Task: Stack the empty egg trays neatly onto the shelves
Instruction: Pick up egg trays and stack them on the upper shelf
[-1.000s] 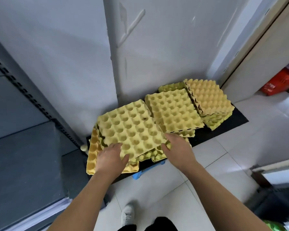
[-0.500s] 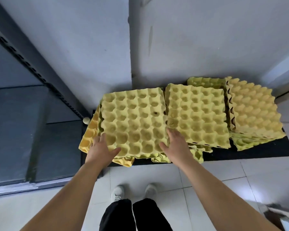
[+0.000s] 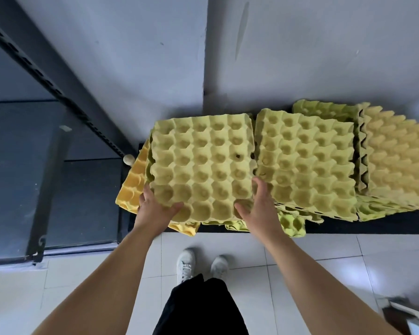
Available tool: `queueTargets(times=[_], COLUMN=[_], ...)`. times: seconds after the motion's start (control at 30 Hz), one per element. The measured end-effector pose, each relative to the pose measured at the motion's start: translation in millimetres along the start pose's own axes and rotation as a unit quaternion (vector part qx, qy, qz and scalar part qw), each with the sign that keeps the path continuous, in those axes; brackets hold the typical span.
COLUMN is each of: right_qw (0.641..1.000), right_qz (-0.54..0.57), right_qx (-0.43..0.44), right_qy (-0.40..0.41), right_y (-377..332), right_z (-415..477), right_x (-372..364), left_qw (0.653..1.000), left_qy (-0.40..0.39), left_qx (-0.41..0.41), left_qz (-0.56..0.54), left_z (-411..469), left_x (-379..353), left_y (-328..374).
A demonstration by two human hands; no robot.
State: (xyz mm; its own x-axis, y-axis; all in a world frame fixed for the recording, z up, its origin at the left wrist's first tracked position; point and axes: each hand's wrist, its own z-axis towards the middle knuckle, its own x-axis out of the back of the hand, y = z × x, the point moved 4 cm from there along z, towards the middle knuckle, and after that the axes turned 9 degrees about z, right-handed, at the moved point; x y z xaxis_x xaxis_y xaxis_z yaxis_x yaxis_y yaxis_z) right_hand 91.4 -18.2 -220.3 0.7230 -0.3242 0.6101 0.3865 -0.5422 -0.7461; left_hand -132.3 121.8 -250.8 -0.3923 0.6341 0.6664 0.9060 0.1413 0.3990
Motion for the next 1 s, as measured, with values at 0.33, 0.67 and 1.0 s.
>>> queueTargets(times=[0.33,0.67,1.0], right_qw=[1.0,0.995,0.962], right_qz=[-0.017,-0.003,0.028], right_qx=[0.006,0.093,0.256], right_qy=[0.015,0.04,0.091], right_y=[-29,-89,-170], right_z=[-10,-45,-125], right_x=[27,83,172], left_qw=[0.997,0.978,0.917], left_qy=[0.018,0.119,0.289], left_qx=[-0.041,-0.114,-0.215], left_qz=[-0.069,-0.124,-0.171], left_z=[-19,-111,-263], left_x=[38,98,158], left_y=[13,28,40])
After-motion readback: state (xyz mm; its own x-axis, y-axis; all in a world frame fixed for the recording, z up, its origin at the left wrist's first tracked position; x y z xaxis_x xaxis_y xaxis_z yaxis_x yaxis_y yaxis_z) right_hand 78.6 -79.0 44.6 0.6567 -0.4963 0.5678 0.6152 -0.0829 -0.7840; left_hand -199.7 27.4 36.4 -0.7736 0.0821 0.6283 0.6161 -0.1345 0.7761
